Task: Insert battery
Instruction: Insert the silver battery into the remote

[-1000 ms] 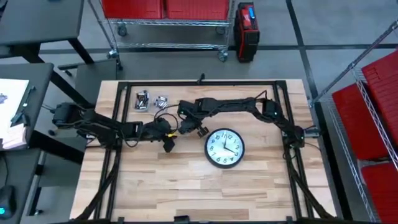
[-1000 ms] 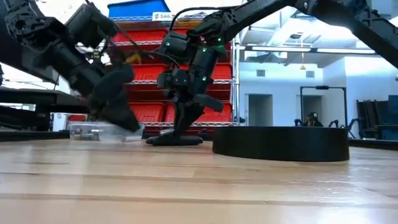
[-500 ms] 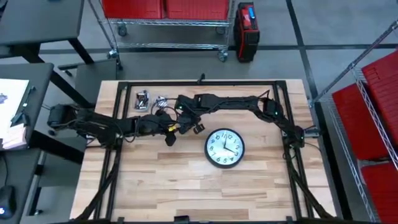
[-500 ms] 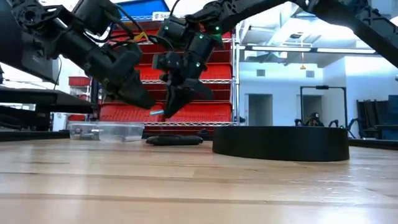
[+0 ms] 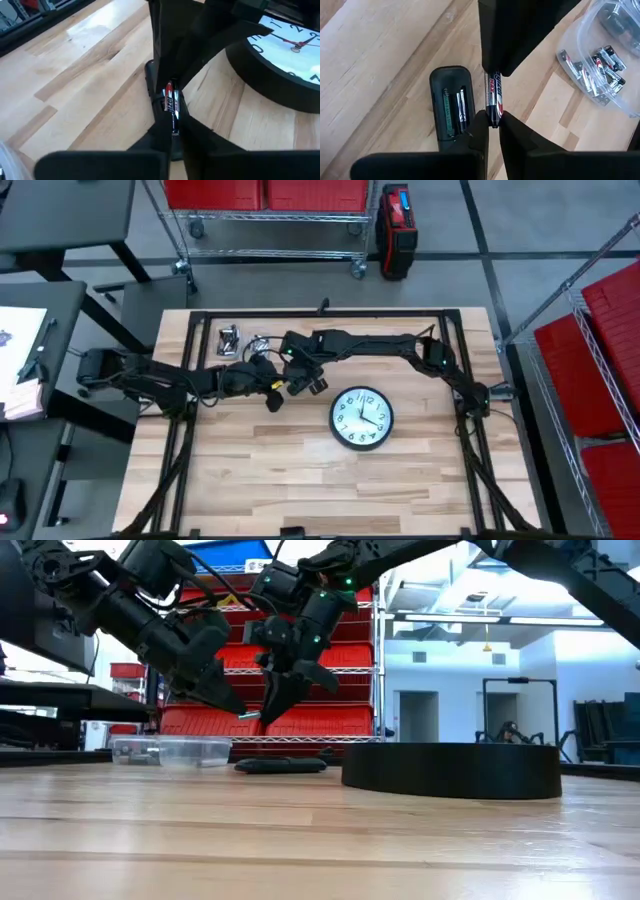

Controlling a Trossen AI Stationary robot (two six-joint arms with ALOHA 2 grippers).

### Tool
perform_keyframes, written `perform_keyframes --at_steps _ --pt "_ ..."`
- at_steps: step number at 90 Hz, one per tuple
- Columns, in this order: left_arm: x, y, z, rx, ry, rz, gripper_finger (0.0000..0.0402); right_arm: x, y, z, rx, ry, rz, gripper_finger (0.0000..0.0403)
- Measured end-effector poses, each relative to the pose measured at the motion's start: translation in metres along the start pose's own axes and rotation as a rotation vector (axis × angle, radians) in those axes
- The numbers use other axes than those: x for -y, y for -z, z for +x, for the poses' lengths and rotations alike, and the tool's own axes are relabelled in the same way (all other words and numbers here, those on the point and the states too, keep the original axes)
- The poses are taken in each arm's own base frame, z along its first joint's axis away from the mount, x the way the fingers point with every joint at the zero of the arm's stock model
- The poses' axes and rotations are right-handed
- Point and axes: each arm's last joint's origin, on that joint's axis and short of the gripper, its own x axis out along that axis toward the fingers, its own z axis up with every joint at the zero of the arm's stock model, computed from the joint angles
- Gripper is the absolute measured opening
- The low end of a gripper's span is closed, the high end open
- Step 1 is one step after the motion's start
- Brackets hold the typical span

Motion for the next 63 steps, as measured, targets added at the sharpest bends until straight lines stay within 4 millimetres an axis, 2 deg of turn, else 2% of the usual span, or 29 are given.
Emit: perform_keyframes --at_steps 63 --pt "-0.0012 0.0045 0.0000 -0.046 -0.005 0.008 0.0000 -0.0057 -0.0077 0.0002 0.014 0.002 -0.002 0.0017"
